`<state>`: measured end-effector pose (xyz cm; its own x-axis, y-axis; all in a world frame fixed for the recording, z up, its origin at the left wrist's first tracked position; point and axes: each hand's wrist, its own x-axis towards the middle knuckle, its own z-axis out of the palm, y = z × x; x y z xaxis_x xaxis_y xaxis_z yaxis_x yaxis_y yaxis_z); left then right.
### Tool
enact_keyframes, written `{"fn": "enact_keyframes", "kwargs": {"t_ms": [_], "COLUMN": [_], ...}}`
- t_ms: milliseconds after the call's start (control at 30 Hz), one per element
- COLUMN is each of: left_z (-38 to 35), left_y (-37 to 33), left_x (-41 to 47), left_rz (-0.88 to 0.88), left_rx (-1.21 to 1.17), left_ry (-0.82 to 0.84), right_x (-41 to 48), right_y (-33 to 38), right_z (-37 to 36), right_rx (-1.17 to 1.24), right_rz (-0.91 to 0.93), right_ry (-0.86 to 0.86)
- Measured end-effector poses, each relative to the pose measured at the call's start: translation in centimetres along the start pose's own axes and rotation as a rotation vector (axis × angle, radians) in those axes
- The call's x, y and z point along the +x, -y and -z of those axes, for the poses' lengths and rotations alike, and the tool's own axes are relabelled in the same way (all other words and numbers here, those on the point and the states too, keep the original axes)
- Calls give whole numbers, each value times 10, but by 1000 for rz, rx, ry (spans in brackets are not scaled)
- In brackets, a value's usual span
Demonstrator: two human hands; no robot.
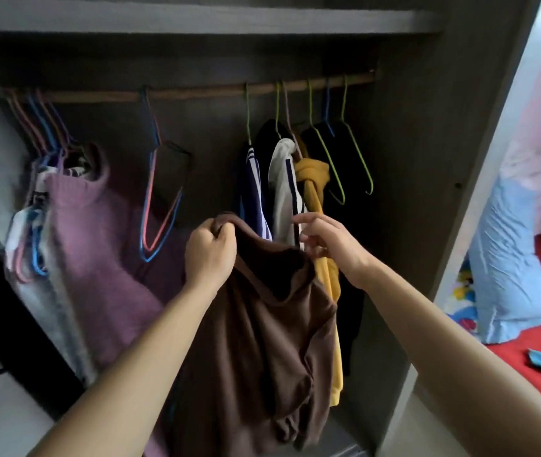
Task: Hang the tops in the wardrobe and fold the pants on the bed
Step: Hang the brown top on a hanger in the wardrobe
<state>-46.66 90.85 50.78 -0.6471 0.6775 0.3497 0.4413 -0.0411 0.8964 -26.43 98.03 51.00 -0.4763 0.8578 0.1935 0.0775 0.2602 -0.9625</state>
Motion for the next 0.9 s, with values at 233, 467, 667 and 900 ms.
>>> {"fn": "enact_keyframes", "kwargs": {"t_ms": [233,467,667,900], "left_z": [-50,-80,-91,-98], "left_y": [-2,6,5,2], "left_x": [10,16,17,17], "left_rz": [-48,-105,-98,-103], "left_rx": [-87,-8,62,89], "left_ry": [214,244,203,195], "right_x": [37,97,143,148], "right_y": [-2,-18,-17,-14], "right_z": [58,112,132,129], "right_rx": [-206,-274,-319,-215], "right_rz": [109,-3,-77,108], "right_ry": [-532,-669,-545,-701]}}
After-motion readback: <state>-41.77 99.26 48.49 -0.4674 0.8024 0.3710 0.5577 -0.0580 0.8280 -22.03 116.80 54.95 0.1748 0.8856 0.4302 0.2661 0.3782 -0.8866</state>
